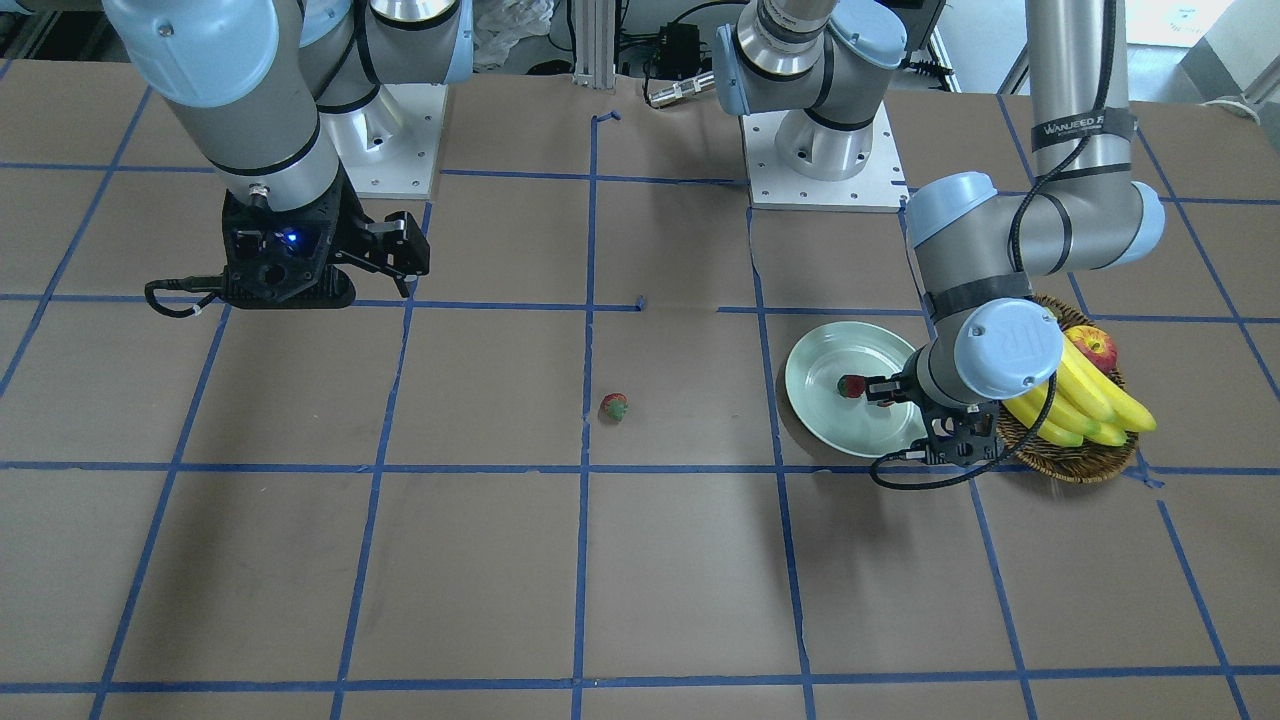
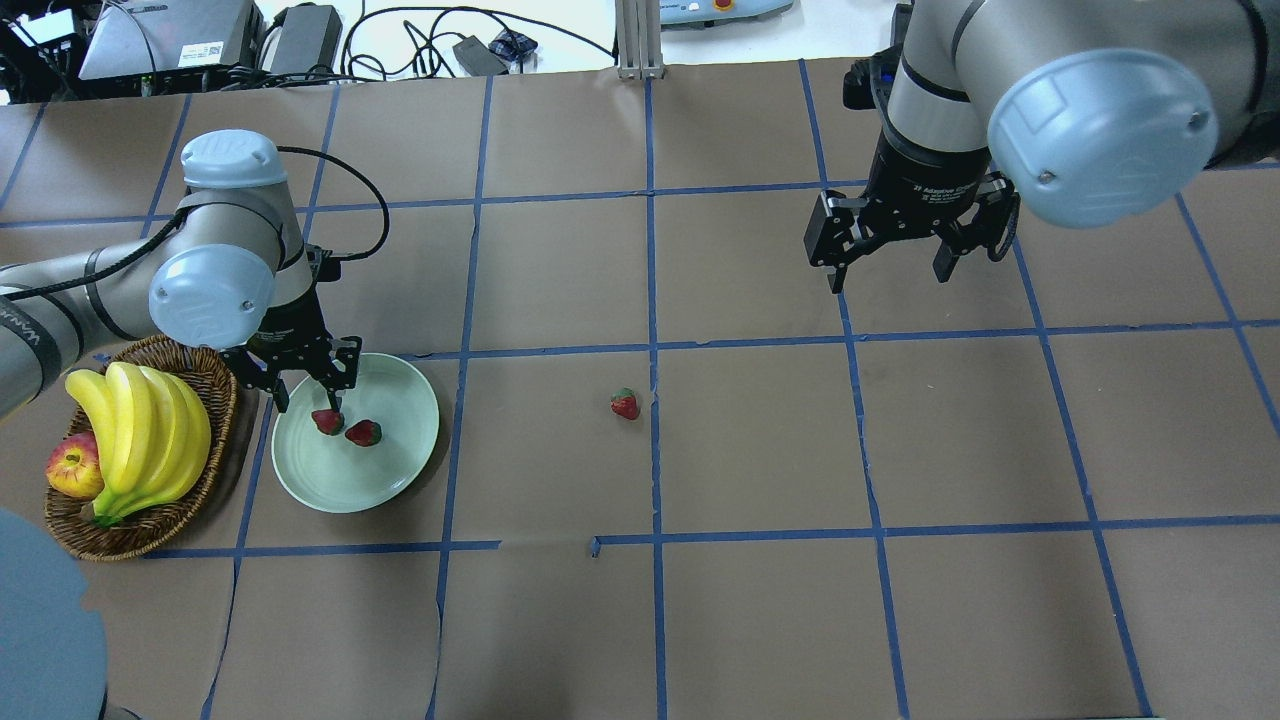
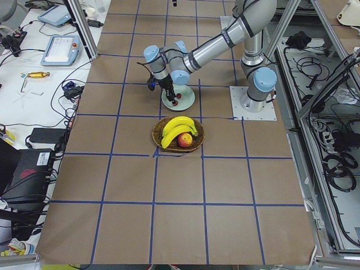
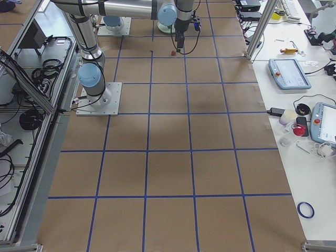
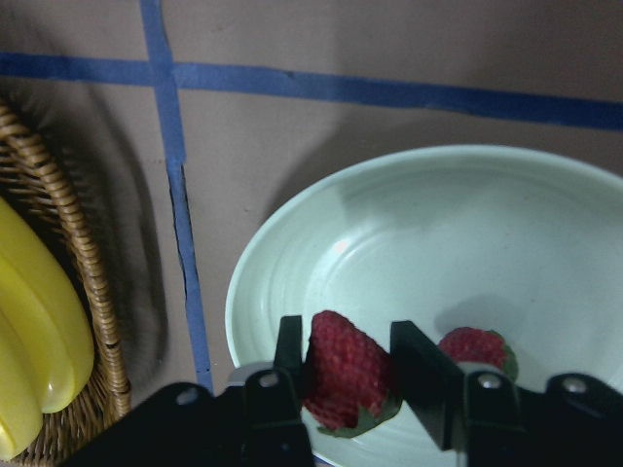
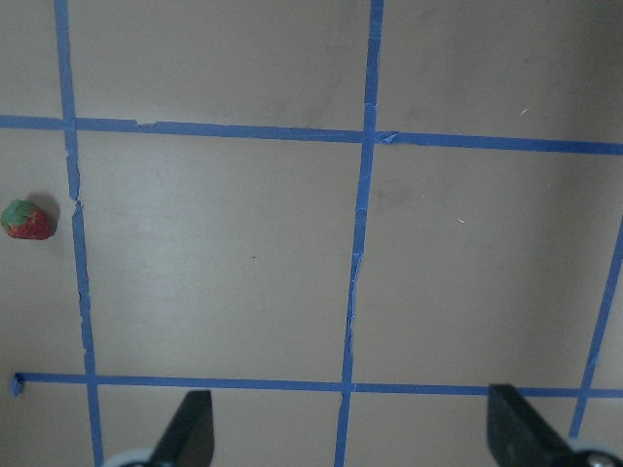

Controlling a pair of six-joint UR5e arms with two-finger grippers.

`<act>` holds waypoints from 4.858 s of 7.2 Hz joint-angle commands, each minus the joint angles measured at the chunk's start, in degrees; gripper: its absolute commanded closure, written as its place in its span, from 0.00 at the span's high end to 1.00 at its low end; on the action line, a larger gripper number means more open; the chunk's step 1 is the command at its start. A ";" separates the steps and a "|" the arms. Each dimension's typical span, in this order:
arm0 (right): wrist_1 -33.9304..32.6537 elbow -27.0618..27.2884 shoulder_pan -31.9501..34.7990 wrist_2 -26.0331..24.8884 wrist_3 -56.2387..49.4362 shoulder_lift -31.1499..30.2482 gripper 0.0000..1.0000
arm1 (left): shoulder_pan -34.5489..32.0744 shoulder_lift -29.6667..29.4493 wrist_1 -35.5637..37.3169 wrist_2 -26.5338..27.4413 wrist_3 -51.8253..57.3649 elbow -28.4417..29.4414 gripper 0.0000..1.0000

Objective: Collect all strawberries into plate
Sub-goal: 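Move the left gripper over the last strawberry on the table, then lower the left gripper and close it on the last strawberry, then carry the strawberry over the plate and release it, left gripper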

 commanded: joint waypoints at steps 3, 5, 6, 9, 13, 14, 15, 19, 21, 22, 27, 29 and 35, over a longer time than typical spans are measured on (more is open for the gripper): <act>0.00 0.07 0.00 0.00 -0.02 0.00 1.00 | -6.03 1.67 0.78 -0.19 -1.91 1.42 1.00; 0.00 -0.01 0.00 0.09 -0.11 0.00 1.00 | -14.19 1.41 0.70 -1.51 -11.72 3.71 1.00; 0.00 -0.10 0.00 0.00 -0.28 0.00 1.00 | -15.53 1.06 0.78 -5.60 -13.85 3.89 1.00; 0.00 -0.10 0.00 0.00 0.15 0.00 1.00 | -22.99 0.09 5.49 -9.51 -16.40 3.98 1.00; 0.26 -0.28 0.26 0.00 0.42 -0.09 1.00 | -28.11 -1.40 15.18 -18.13 -29.96 3.89 1.00; 0.26 -0.10 0.35 0.17 0.42 -0.09 1.00 | -28.81 -2.62 18.50 -18.13 -30.05 3.80 1.00; 0.26 -0.02 0.35 0.18 0.42 -0.09 1.00 | -29.17 -3.77 19.23 -18.13 -30.83 3.72 1.00; 0.17 0.42 0.44 0.00 0.42 0.00 1.00 | -31.28 -7.55 21.70 -17.52 -38.90 3.45 0.94; 0.08 0.42 0.44 0.18 0.33 0.00 1.00 | -31.28 -7.82 21.62 -17.42 -39.10 3.36 0.91; 0.08 0.42 0.44 0.00 0.24 0.00 1.00 | -31.28 -7.99 21.61 -17.34 -39.36 3.10 0.89; 0.00 0.42 0.44 0.09 0.24 0.00 1.00 | -31.28 -7.82 21.00 -17.34 -38.93 3.19 0.00; 0.08 0.34 0.35 0.09 0.24 0.00 1.00 | -31.11 -5.72 18.29 -17.25 -37.62 3.97 0.00; 0.00 0.16 0.26 -0.09 0.24 0.00 1.00 | -14.70 0.18 4.86 -8.12 -7.17 5.12 0.00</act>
